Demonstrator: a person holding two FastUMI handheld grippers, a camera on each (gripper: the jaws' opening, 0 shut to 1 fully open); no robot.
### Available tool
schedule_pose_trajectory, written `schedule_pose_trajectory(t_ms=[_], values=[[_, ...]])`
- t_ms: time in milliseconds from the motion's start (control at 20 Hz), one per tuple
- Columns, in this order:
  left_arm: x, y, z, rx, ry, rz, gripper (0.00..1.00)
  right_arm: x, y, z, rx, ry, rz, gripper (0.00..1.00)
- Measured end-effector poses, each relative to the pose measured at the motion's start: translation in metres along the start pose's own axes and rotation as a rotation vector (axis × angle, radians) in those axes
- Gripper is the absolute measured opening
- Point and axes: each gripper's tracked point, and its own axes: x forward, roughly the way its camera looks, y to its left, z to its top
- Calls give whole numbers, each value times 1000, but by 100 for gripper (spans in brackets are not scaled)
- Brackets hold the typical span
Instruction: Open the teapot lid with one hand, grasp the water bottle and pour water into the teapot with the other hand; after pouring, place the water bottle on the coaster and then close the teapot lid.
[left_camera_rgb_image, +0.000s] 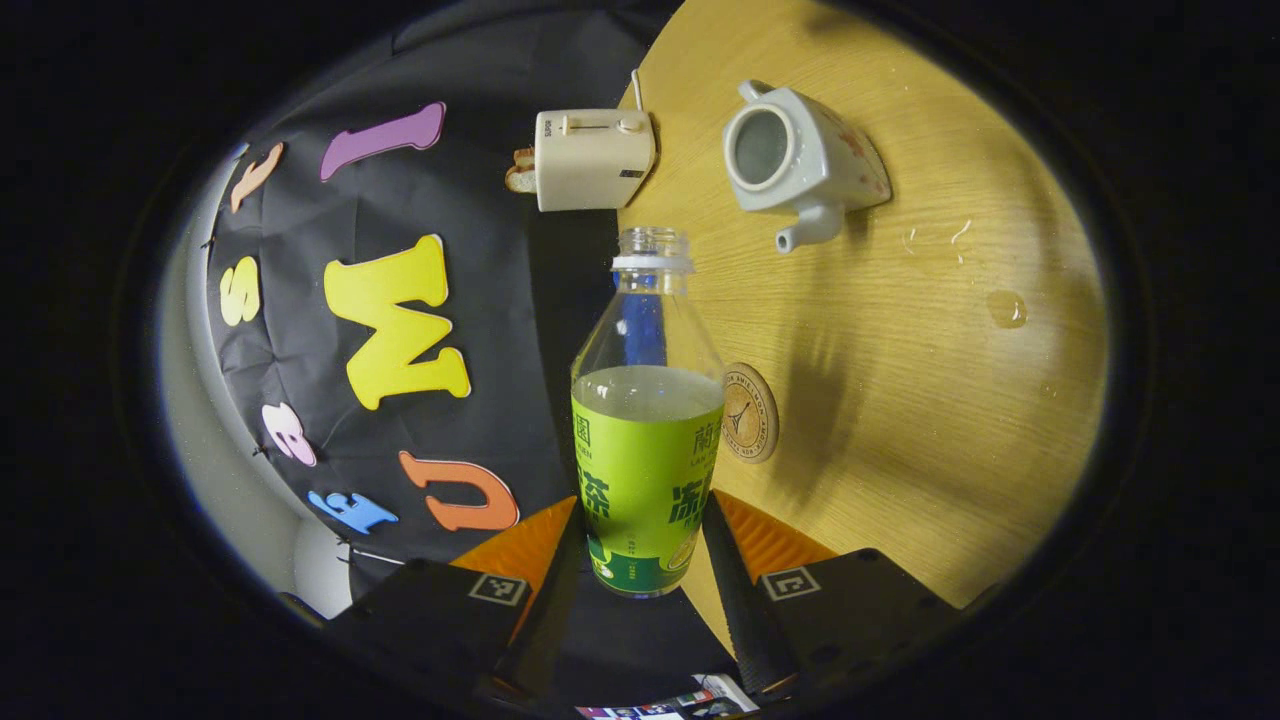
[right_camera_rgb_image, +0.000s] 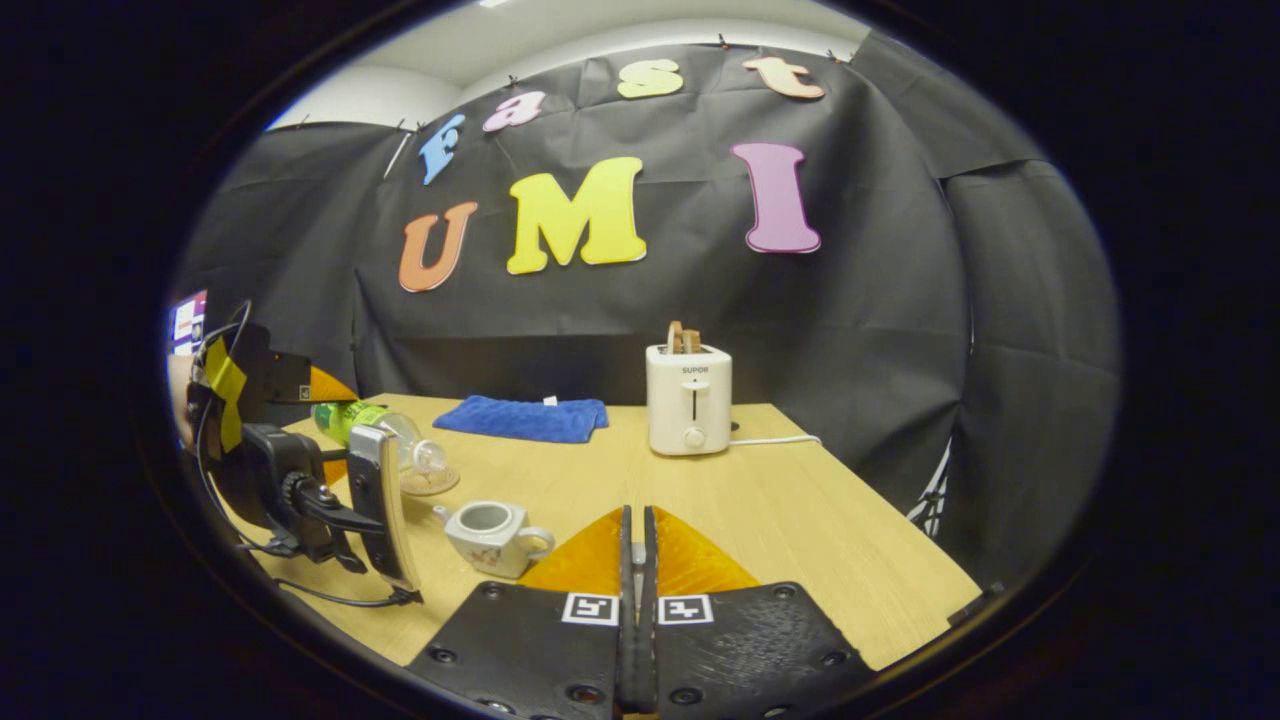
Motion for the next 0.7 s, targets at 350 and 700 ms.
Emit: schedule_pose_trajectory(t_ms=[350, 700], values=[[-1, 6, 21, 85, -25, 14, 70, -3, -11, -5, 10, 2, -13, 0], [-1, 15, 36, 201, -40, 37, 70, -6, -13, -7, 17, 4, -11, 0]])
